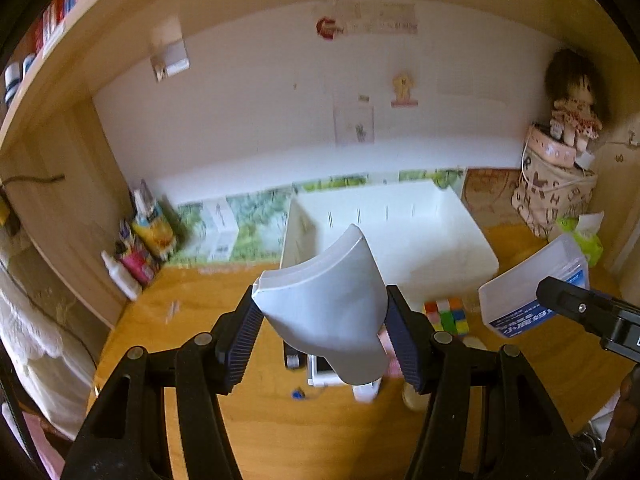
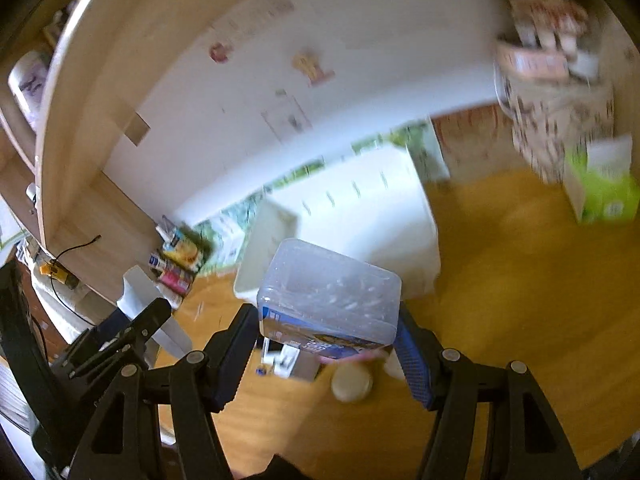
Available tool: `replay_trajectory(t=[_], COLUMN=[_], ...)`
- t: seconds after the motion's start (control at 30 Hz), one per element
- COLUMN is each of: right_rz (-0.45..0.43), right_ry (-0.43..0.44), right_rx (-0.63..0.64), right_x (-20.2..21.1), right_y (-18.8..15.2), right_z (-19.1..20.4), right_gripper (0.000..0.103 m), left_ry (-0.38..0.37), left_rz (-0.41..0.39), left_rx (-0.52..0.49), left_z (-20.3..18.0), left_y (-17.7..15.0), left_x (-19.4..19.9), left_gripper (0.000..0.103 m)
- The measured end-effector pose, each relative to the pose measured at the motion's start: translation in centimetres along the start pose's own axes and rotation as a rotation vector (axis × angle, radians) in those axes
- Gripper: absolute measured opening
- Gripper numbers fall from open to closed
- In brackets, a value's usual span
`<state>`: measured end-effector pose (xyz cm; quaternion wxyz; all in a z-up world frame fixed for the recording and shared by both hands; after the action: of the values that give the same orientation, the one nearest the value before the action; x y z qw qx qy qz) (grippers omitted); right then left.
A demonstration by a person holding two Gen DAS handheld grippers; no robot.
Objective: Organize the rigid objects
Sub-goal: 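Lift the scoop and box with both grippers and carry them over the white bin, then open both grippers to drop the scoop and box into the bin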
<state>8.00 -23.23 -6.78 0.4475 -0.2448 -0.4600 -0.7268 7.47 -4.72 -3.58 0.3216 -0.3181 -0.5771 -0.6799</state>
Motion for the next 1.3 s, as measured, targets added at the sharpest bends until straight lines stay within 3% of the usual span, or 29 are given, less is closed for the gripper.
replay_trajectory(t=[0.2, 0.43, 0.83, 0.93, 1.07, 1.2, 1.3], right_rz=[-0.109, -0.16, -0.075, -0.047, -0.034, -0.011, -0.022], right_ry=[-0.049, -0.104, -0.197, -0.195, -0.211, -0.203, -0.196], right_rx=[0.084, 0.14, 0.128, 0.128, 0.139, 0.145, 0.154], right_x=[0.0, -2.3, -8.9, -10.2, -11.2, -11.7, -11.3], right_y=[2.5, 5.1, 8.3, 8.7, 9.0, 9.1, 9.2], right_z=[1.5, 2.0, -0.1, -0.6, -1.0, -1.1, -0.9], right_gripper=[0.067, 0.066, 0.065, 0.053, 0.053, 0.057, 0.067], left_ry=[-0.052, -0.132, -0.202, -0.205, -0.204, -0.221, -0.222], left_rz=[-0.083, -0.108, -0.005, 0.032, 0.074, 0.052, 0.023], left_rx=[-0.014, -0.027, -0.013, -0.011, -0.003, 0.011, 0.019], left_z=[0.5, 0.6, 0.0, -0.3, -0.6, -0.5, -0.2], left_y=[2.8, 5.4, 8.2, 8.4, 8.6, 8.6, 8.8], left_x=[-0.7, -3.7, -11.6, -13.5, -15.0, -14.6, -13.8], left_gripper=[0.064, 0.064, 0.065, 0.065, 0.065, 0.085, 0.085])
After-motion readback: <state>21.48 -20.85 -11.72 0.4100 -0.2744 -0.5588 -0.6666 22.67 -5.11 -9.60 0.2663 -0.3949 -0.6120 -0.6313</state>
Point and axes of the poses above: each gripper's, at about its wrist camera, not at the fingertips, and x roughly against the way its jaws point, z to its left, y to its top, the point moved 3 cm from there along -x, roughly the way its jaws point, and after that the axes turned 15 degrees about z, right-handed, at the moved point
